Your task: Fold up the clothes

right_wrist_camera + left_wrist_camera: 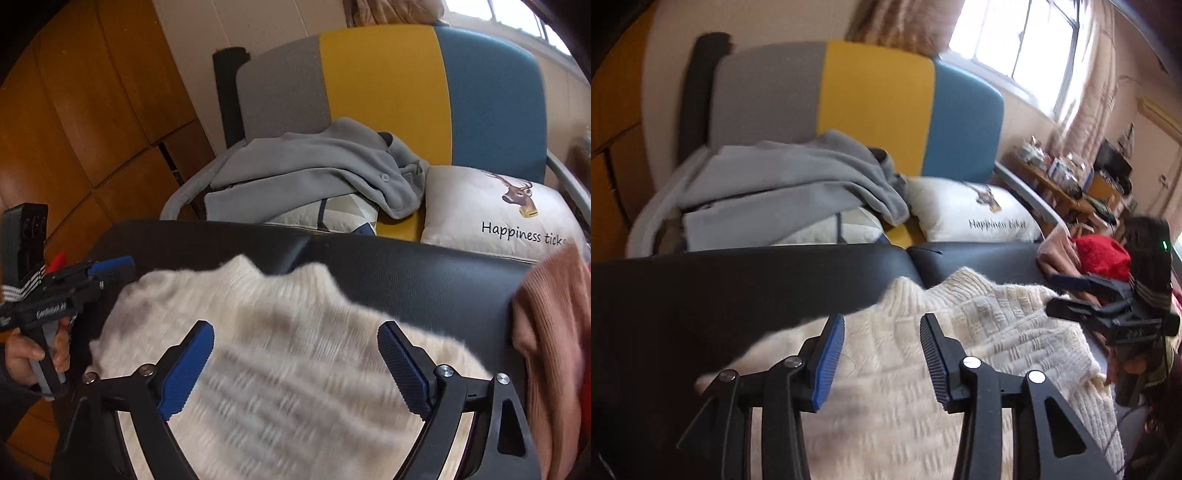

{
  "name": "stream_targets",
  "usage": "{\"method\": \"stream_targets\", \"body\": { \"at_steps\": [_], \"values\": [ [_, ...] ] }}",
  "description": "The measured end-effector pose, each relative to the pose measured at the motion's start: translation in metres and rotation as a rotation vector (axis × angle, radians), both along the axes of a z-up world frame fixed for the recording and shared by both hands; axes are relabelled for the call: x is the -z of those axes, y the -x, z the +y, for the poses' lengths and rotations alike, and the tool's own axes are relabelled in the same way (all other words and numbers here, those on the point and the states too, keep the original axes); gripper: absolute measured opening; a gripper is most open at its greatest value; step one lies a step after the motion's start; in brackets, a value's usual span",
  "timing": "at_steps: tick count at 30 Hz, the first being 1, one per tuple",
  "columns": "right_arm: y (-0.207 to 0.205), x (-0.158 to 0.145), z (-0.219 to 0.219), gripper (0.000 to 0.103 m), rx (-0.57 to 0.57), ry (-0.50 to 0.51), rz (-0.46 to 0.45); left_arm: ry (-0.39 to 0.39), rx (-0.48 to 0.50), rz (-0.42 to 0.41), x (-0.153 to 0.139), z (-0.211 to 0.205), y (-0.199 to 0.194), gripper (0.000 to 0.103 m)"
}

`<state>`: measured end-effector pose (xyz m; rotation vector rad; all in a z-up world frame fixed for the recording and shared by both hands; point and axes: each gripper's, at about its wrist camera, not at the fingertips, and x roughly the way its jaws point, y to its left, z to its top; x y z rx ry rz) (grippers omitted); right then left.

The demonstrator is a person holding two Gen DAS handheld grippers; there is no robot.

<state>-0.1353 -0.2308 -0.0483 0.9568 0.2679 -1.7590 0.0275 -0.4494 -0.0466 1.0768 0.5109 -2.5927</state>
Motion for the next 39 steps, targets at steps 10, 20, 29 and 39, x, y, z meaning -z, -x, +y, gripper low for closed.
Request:
{"method": "stream_targets", "body": {
  "at_steps": [10, 20, 29, 39],
  "values": [
    [0.045, 0.046, -0.079, 0.051, -0.106, -0.147, -0.128, -0.254, 0.128, -0.095, 0.06, -0.048, 0.076, 0.046],
    [0.025, 0.01, -0.055, 0.008, -0.077, -0.069, -0.113, -0.341, 0.074, 0.056, 0.029, -0.029, 0.041, 0.008],
    [-0.024, -0.01, -0.005, 0.01, -0.082, 0.022, -0.086, -0.248, 0.115, 0.019, 0.034, 0.038, -0.022, 0.009],
    [-0.052, -0.018, 0.015, 0.034, -0.05, 0.046, -0.071, -0.191, 0.097, -0.01, 0.042, 0.065, -0.042, 0.021]
  ]
}}
